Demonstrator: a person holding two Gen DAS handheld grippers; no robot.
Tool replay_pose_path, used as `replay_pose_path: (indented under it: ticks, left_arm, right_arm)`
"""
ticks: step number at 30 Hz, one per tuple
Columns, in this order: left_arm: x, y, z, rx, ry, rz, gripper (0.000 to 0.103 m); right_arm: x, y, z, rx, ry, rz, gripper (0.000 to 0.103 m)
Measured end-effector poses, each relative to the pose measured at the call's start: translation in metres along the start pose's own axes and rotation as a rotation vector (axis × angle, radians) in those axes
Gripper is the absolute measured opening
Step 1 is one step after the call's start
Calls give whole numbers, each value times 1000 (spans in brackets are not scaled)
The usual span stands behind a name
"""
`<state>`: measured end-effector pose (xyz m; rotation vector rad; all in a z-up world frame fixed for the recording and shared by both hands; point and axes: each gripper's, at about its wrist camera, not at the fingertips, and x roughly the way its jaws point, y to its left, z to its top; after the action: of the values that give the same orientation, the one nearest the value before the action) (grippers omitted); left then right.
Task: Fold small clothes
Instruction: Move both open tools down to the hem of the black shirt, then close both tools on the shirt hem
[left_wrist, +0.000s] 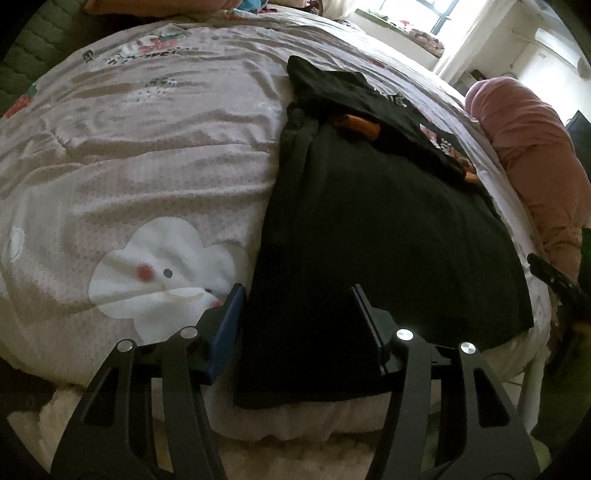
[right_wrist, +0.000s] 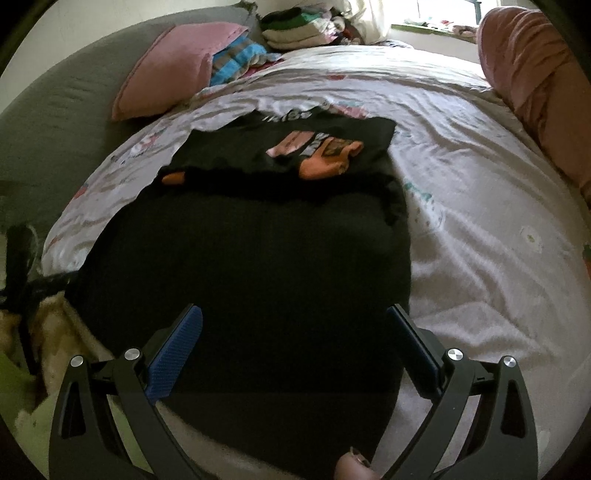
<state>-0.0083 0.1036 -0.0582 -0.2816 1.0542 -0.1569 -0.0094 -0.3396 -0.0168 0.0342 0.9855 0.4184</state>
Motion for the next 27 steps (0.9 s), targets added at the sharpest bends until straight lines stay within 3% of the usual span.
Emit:
replay_pose_path:
  ticks: [9, 14, 19, 21, 27]
  left_arm:
    - [-3, 4, -8, -8, -3, -4, 47]
    - [-5, 9, -10, -30, -10, -10, 40]
    - [-5, 10, -10, -33, -12, -13, 39]
    - [-5, 11, -10, -34, -13, -14, 39]
    - [-4, 11, -10, -34, -14, -14, 39]
  right_arm:
    - [-7, 6, -26, -35, 64, 17, 98]
    - [-12, -6, -40, -12, 99, 19, 98]
    - [-16, -19, -52, 32, 130, 47, 97]
    - [-15, -21, -55, 47, 145, 63, 80]
    - [-12, -26, -64, 61, 158, 92, 65]
